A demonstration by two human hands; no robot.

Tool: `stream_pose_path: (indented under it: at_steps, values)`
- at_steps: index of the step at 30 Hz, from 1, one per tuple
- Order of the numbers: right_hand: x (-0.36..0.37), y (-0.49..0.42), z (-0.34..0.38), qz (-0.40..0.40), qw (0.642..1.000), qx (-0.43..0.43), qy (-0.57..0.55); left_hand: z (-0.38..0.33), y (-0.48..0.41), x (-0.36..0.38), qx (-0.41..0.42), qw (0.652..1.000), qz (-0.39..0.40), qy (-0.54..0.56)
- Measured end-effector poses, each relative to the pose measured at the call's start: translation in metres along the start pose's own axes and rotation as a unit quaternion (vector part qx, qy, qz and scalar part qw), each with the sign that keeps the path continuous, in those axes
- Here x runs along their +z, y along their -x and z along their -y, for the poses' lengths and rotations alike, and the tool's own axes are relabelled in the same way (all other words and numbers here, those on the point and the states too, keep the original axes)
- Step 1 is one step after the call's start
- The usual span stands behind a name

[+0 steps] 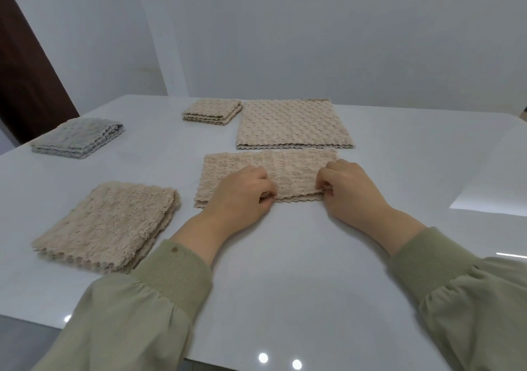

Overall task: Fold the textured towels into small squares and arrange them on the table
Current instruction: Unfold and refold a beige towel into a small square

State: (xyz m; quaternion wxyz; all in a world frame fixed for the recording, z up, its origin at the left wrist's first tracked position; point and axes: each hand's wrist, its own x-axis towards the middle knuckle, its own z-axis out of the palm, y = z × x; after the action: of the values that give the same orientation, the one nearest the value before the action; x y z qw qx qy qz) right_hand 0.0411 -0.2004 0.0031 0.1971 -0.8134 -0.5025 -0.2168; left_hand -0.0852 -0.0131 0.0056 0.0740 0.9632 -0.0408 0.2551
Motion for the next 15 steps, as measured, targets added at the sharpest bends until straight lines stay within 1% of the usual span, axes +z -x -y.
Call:
stream_pose_path:
  at_steps: [4,6,7,10,12,15]
  values:
    - [-0.005,0.0,0.002,-0.081,0.997,0.009,-0.007,-0.001,0.0,0.0,0.002,1.0,-0.006,0.01]
    - [-0.007,0.001,0.003,-0.097,0.995,0.006,0.0,-0.001,0.0,0.001,-0.002,1.0,-0.001,0.011]
    - [-0.007,0.002,0.003,-0.089,0.996,0.0,0.008,-0.001,0.0,0.0,-0.002,1.0,0.001,0.011]
    - [-0.004,0.009,-0.002,-0.025,0.999,-0.022,0.041,0.0,0.0,0.0,0.006,1.0,0.003,0.015]
    - [-0.005,0.01,-0.005,0.01,0.998,-0.015,0.056,-0.001,0.0,0.001,0.016,1.0,0.001,0.019]
    - [-0.006,0.01,-0.005,0.036,0.995,0.001,0.093,-0.001,0.0,0.001,0.018,1.0,-0.001,0.022]
